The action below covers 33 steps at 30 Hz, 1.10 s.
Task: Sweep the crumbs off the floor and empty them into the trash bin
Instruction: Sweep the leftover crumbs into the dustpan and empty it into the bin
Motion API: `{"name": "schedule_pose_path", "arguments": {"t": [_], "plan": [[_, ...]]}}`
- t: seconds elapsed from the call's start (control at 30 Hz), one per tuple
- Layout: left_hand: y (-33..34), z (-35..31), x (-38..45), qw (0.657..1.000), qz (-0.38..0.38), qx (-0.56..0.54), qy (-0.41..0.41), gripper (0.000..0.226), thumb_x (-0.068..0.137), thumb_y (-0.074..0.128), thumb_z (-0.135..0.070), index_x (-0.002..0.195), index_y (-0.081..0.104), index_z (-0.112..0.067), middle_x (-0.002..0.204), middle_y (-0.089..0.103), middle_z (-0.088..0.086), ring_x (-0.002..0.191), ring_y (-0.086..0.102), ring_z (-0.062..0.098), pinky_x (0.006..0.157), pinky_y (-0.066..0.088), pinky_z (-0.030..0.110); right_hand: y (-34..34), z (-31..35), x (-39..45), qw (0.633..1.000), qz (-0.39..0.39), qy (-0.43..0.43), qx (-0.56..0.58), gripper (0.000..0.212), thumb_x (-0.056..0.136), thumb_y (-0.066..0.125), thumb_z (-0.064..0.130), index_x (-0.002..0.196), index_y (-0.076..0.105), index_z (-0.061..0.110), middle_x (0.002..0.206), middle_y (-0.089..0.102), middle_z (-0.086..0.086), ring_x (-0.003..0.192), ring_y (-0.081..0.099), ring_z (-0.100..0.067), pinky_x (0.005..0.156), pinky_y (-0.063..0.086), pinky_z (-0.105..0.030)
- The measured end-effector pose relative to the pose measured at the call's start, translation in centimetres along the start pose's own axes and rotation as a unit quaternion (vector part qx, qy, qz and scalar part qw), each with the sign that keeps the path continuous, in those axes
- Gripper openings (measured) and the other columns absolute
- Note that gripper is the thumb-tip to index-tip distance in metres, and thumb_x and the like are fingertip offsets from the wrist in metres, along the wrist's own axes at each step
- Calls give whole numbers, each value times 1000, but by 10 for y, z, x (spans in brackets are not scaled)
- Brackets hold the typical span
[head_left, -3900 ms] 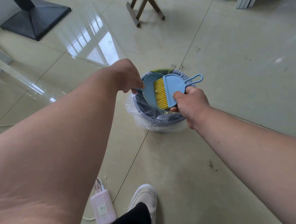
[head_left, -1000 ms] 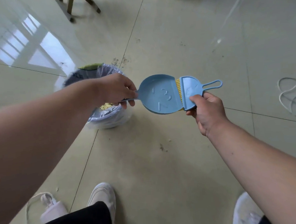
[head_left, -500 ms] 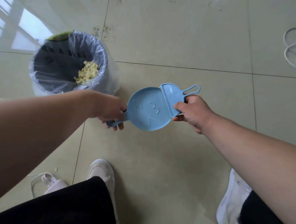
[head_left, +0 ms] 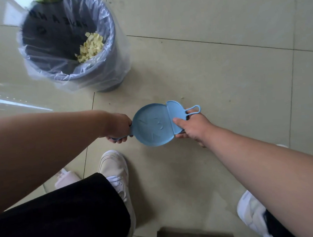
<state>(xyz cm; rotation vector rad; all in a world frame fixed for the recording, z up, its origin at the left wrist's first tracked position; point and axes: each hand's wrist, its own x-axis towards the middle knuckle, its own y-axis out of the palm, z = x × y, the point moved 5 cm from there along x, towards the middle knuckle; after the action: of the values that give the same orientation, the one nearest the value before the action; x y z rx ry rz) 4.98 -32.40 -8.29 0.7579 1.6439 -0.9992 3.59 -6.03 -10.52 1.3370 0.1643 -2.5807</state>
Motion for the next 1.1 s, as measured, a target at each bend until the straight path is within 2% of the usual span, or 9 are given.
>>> {"name": "schedule_pose_path", "arguments": {"t": [0.13,0.27,0.4,0.5,0.7,0.87,0.97,1.03,1.1], "plan": [[7,12,7,1000,6,-18,6,21,102,52,-20,88,64,-10,75,64,11,61,52,25,51,46,24,5,-13,10,999,-4,9,-46,6,101,65,17,106,69,17,111,76,-14,87,74,-21,65,65,-31],[7,26,12,1000,5,-10,-7,21,103,50,-14,87,62,-8,78,61,15,59,48,25,48,41,23,7,-25,16,993,-5,12,-116,13,100,67,20,107,72,12,106,77,-16,85,75,-24,75,66,-41],[4,41,17,1000,4,3,-29,21,103,47,-8,90,62,-5,77,58,17,57,44,25,50,38,25,7,-31,18,966,1,-2,-259,16,99,65,26,103,74,13,92,79,-11,78,78,-29,83,64,-45],[2,47,20,999,2,-5,-37,19,104,48,-4,89,59,-3,80,57,20,56,44,25,51,39,26,-3,-25,20,944,-16,-21,-328,18,99,64,27,102,74,13,93,78,-11,75,78,-28,81,63,-43],[3,45,24,999,1,-8,-40,14,103,46,-1,92,55,-3,78,53,17,56,41,26,51,37,27,-41,-2,31,936,-120,-31,-330,21,95,65,31,99,75,13,89,78,-10,69,77,-26,75,64,-41],[7,42,25,999,9,-18,-49,18,103,45,-2,86,49,-7,72,50,13,51,40,23,49,37,27,-63,12,35,936,-174,-30,-303,24,93,64,34,96,74,12,90,76,-9,76,76,-30,81,63,-45],[10,39,26,998,21,-39,-47,29,105,45,-5,77,41,-12,70,46,11,48,39,19,48,35,26,-57,13,30,945,-173,-34,-276,20,94,65,31,93,74,12,91,77,-11,69,76,-28,71,64,-37],[11,38,27,998,24,-41,-48,26,105,45,-6,80,42,-11,71,48,13,49,40,20,48,36,26,-43,9,27,956,-142,-29,-256,17,97,66,26,97,75,11,91,77,-11,61,72,-22,51,57,-22],[10,37,29,997,23,-41,-53,20,105,47,-10,86,46,-7,75,53,18,50,42,22,48,38,26,-24,0,27,960,-96,-21,-263,21,97,66,26,100,76,9,91,77,-12,58,71,-20,46,52,-18]]}}
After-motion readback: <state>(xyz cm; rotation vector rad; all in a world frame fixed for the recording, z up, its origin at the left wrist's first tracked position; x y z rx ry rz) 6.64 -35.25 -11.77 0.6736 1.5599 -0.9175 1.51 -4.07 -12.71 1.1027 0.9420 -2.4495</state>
